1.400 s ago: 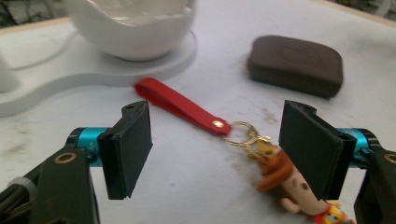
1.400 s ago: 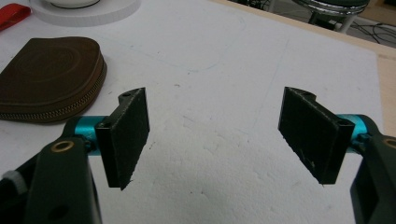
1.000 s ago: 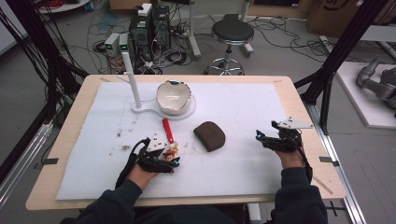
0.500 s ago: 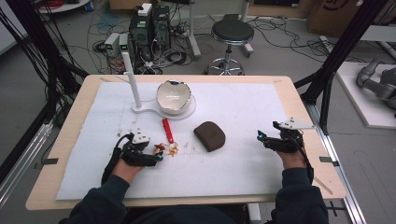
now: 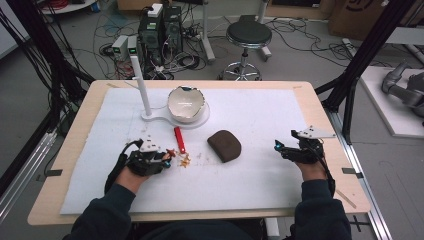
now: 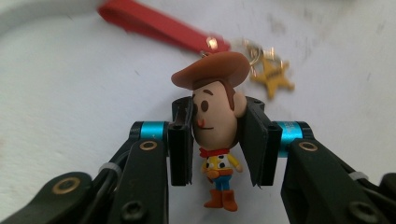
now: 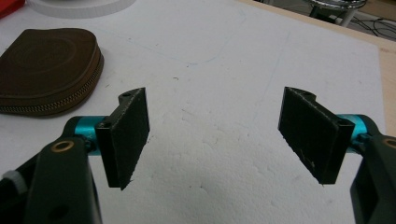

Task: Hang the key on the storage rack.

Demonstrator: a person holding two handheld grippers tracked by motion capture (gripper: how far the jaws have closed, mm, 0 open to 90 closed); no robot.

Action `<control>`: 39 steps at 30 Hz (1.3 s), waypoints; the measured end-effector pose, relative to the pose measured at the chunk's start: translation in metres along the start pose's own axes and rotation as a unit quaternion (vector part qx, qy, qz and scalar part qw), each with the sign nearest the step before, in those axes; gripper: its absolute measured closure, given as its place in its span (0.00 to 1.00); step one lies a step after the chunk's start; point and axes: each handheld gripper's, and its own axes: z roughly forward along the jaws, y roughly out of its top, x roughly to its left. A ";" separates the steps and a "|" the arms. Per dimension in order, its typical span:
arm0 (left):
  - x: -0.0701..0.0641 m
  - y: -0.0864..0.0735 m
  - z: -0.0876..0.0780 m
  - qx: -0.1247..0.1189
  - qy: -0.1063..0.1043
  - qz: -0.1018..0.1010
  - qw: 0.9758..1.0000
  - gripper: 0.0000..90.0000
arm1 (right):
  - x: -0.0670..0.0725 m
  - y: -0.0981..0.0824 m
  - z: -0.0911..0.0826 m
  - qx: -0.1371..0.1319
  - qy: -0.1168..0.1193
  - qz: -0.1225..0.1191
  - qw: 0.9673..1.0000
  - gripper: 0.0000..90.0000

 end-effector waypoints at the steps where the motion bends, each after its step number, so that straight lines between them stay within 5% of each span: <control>1: 0.003 0.003 -0.004 -0.021 -0.007 -0.009 1.000 0.73 | 0.000 0.000 0.000 0.001 -0.001 0.000 1.000 0.28; 5: 0.014 0.022 -0.024 -0.078 -0.024 -0.025 0.996 0.73 | 0.000 0.001 0.001 -0.001 0.000 0.004 1.000 0.28; 14: 0.029 0.069 -0.055 -0.124 -0.019 -0.010 0.992 0.73 | 0.003 0.005 0.003 -0.004 0.006 0.000 1.000 0.28; 21: 0.047 0.103 -0.078 -0.165 -0.001 -0.022 0.986 0.73 | 0.001 0.005 0.002 -0.009 0.005 0.002 1.000 0.28; 29: 0.077 0.124 -0.104 -0.207 0.033 -0.033 0.977 0.73 | 0.002 0.006 0.001 -0.013 0.006 0.002 1.000 0.28; 39: 0.100 0.129 -0.121 -0.214 0.059 -0.049 0.974 0.73 | 0.002 0.007 0.002 -0.013 0.006 0.000 1.000 0.28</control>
